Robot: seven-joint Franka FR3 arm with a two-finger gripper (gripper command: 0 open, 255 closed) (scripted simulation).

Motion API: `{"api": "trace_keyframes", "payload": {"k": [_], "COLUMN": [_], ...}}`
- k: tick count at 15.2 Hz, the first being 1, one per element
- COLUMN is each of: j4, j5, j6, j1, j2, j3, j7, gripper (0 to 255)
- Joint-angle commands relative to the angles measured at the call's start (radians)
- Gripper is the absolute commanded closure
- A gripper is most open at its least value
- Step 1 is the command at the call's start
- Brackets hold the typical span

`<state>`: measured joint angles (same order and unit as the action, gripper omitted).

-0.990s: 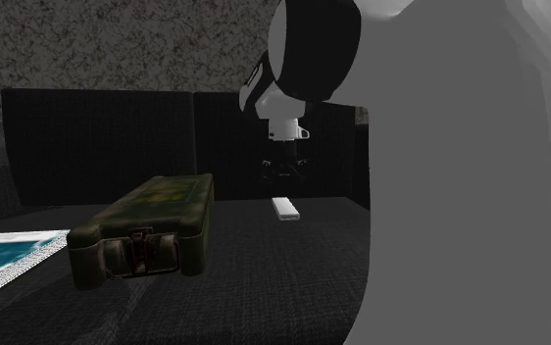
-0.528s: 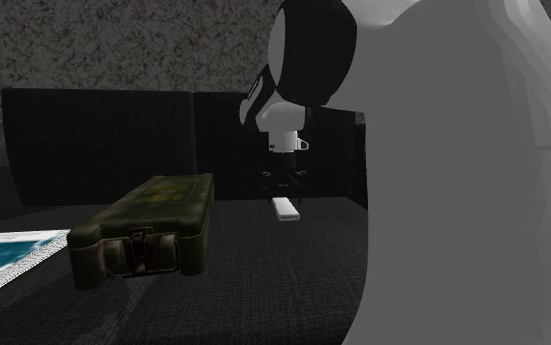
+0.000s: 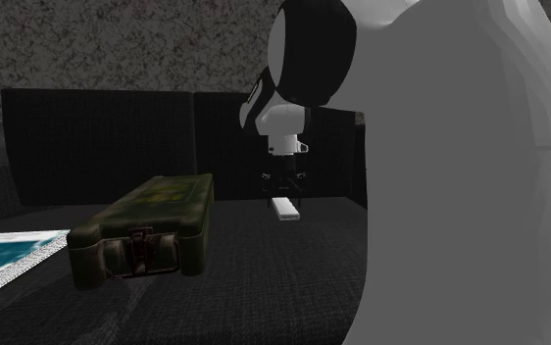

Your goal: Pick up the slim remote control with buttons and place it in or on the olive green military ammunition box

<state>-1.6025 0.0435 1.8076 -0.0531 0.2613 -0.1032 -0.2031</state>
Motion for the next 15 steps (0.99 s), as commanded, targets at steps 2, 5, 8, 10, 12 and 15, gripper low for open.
{"api": "trace_keyframes", "payload": {"k": [2,5,8,10,12,15], "j4": [0.000,0.000,0.000,0.000,0.023,0.061], "j5": [0.000,0.000,0.000,0.000,-0.001,-0.001], "j6": [0.000,0.000,0.000,0.000,-0.026,-0.065], "j1": [0.000,0.000,0.000,0.000,0.000,-0.001], "j2": [0.000,0.000,0.000,0.000,-0.003,-0.004], "j3": [0.000,0.000,0.000,0.000,0.000,-0.001], "j7": [0.000,0.000,0.000,0.000,0.001,0.002], "gripper": [255,255,255,255,255,255]}}
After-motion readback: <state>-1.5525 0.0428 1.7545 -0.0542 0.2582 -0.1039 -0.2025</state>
